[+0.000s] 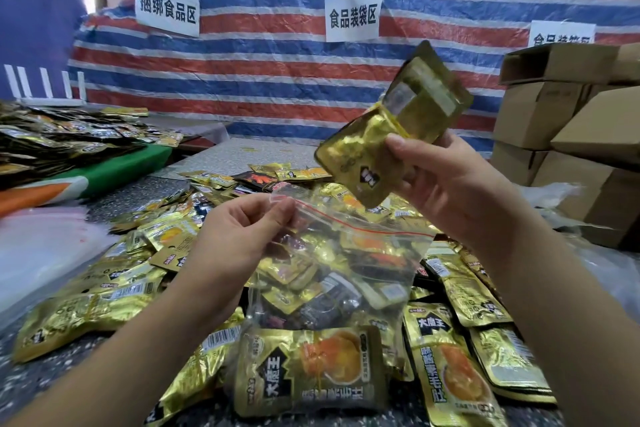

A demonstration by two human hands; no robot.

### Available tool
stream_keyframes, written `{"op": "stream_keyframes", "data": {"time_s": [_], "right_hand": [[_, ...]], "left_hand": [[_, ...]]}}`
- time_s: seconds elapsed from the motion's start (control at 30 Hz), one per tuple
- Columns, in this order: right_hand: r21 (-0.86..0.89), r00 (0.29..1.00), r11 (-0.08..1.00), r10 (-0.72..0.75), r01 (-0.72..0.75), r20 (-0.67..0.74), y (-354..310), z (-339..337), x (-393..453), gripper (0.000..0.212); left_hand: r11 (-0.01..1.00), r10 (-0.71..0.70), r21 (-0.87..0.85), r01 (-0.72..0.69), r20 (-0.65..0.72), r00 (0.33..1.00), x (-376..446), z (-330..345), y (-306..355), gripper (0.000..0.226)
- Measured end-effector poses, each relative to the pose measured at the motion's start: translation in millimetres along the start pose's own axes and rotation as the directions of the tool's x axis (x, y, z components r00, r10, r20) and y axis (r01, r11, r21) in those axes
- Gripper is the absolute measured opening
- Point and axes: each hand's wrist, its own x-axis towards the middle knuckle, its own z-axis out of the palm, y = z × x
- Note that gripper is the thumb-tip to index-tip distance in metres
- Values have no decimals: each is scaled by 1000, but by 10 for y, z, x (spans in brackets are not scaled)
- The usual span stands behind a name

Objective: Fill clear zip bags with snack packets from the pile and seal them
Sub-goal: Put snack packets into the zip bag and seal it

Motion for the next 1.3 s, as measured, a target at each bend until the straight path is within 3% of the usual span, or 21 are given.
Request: {"op": "stream_keyframes", "data": {"time_s": [0.13, 0.2, 0.37, 0.57, 0.77, 0.93, 1.07, 1.3], "right_hand": [[-337, 998, 941, 37, -20, 44, 22, 0, -32, 34], [-414, 999, 910, 32, -13, 39, 22, -18, -34, 31], [-466, 1000, 885, 20, -13, 12, -50, -138, -36, 32], [-563, 958, 823, 218, -77, 188, -128, -145, -95, 32], [-644, 975, 764, 173, -45, 137, -21, -5, -102, 47], [-816, 974, 578, 192, -11, 123, 20, 5, -99, 39], [-839, 946, 544, 286, -27, 155, 23, 39, -114, 35], [-847, 953, 530, 274, -39, 128, 123, 112, -118, 25]], "left_hand": [[1000, 3, -16, -3, -18, 1000, -5, -2, -7, 16], [1000, 0, -11, -1, -18, 1000, -5, 3, -9, 15], [1000, -3, -27, 2, -22, 1000, -8, -5, 1, 19], [1000, -4, -21, 3, -45, 999, -10, 21, -3, 23], [1000, -3, 14, 4, -39, 999, -20, 37, 9, 30], [998, 10, 62, -9, -21, 1000, -45, 68, -6, 36], [996, 34, 85, -33, -13, 999, -53, 68, -15, 38], [996, 44, 82, -41, -34, 998, -38, 53, -27, 38]]}}
